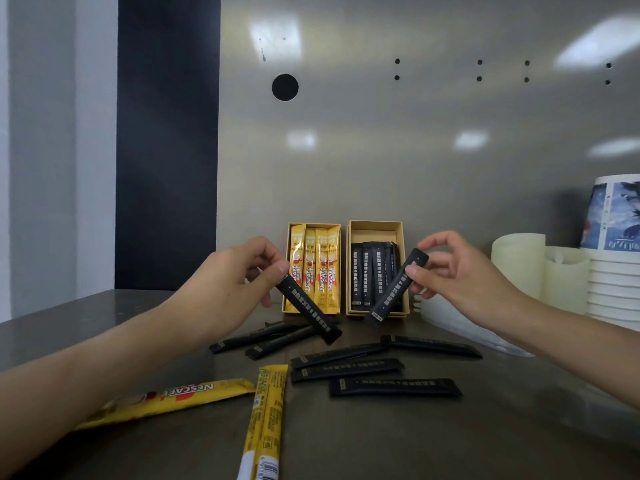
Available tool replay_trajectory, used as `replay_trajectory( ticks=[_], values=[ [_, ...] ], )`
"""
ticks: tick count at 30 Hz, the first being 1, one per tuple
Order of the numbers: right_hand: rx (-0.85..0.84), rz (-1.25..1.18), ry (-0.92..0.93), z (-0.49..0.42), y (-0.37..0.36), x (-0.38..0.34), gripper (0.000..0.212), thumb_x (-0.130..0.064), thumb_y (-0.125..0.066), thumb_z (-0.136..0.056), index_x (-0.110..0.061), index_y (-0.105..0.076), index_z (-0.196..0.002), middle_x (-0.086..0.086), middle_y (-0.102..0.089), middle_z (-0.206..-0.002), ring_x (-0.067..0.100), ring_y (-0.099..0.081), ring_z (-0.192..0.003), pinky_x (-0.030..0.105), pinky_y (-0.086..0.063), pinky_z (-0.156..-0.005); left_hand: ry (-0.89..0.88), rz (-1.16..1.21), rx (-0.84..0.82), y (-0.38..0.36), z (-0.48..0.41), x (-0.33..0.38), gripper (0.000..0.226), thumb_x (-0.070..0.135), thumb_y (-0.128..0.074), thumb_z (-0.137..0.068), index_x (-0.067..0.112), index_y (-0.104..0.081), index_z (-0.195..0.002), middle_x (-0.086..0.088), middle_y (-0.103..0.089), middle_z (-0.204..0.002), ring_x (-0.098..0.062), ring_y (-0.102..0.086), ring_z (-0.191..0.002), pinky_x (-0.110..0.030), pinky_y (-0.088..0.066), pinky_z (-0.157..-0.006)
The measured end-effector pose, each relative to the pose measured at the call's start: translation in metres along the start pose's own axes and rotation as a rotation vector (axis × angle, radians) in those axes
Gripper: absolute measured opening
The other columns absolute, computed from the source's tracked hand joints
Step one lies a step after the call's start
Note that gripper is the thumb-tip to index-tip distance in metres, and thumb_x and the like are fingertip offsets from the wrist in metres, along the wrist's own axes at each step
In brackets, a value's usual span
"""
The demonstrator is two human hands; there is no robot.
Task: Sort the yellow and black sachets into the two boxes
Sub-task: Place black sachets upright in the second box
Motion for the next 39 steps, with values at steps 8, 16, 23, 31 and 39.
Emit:
replay_trajectory(
  ticks=[8, 16, 23, 31, 39],
  values=[
    [0.082, 0.242, 0.139, -0.009, 0.007, -0.013, 0.027, -0.022, -0.069, -0.093, -0.036, -0.050, -0.106, -0.004, -0.074, -0.085, 0.016, -0.071, -0.087, 0.033, -0.052, -0.084, -0.001, -0.016, -0.013, -0.001, 0.001, 0.004, 0.012, 0.037, -0.053, -0.099, 0.028, -0.061, -0.099, 0.006, -0.070, -0.078, -0.005, -0.071, -0.074, -0.025, -0.055, -0.082],
    [-0.045, 0.546, 0.198, -0.058, -0.020, -0.044, 0.027, -0.021, -0.065, -0.096, -0.025, -0.049, -0.117, -0.003, -0.067, -0.098, 0.007, -0.065, -0.090, 0.024, -0.054, -0.076, -0.012, -0.005, -0.020, -0.004, 0.000, 0.005, 0.011, 0.037, -0.053, -0.098, 0.031, -0.061, -0.095, 0.015, -0.070, -0.074, 0.001, -0.069, -0.071, -0.017, -0.046, -0.069],
    [-0.144, 0.584, 0.146, -0.078, -0.046, -0.022, 0.029, -0.020, -0.070, -0.093, -0.023, -0.050, -0.114, 0.000, -0.071, -0.093, 0.009, -0.068, -0.084, 0.027, -0.055, -0.073, -0.030, -0.015, -0.030, -0.004, 0.000, 0.005, 0.012, 0.037, -0.053, -0.098, 0.030, -0.061, -0.093, 0.031, -0.068, -0.077, 0.001, -0.069, -0.072, -0.018, -0.046, -0.069],
    [-0.102, 0.875, 0.276, -0.076, -0.051, -0.018, 0.040, -0.031, -0.070, -0.092, -0.018, -0.055, -0.127, -0.003, -0.051, -0.128, 0.010, -0.053, -0.103, 0.032, -0.053, -0.091, -0.039, -0.027, -0.027, -0.005, 0.000, 0.004, 0.012, 0.038, -0.053, -0.097, 0.031, -0.062, -0.092, 0.023, -0.072, -0.080, -0.001, -0.068, -0.073, -0.024, -0.051, -0.075],
    [-0.084, 0.974, 0.407, -0.068, -0.052, -0.020, 0.032, -0.031, -0.060, -0.099, -0.015, -0.059, -0.127, 0.000, -0.052, -0.125, 0.015, -0.055, -0.112, 0.034, -0.052, -0.095, -0.042, -0.024, -0.033, -0.006, 0.000, 0.005, 0.012, 0.037, -0.053, -0.097, 0.030, -0.062, -0.093, 0.028, -0.071, -0.081, 0.001, -0.068, -0.072, -0.021, -0.047, -0.071]
  ],
)
Point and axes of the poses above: each hand's wrist, its own z-axis away from the middle knuckle, its own y-axis out of the back of the hand, x = y × z, the point moved 6 cm from there along -z, towards the middle knuckle
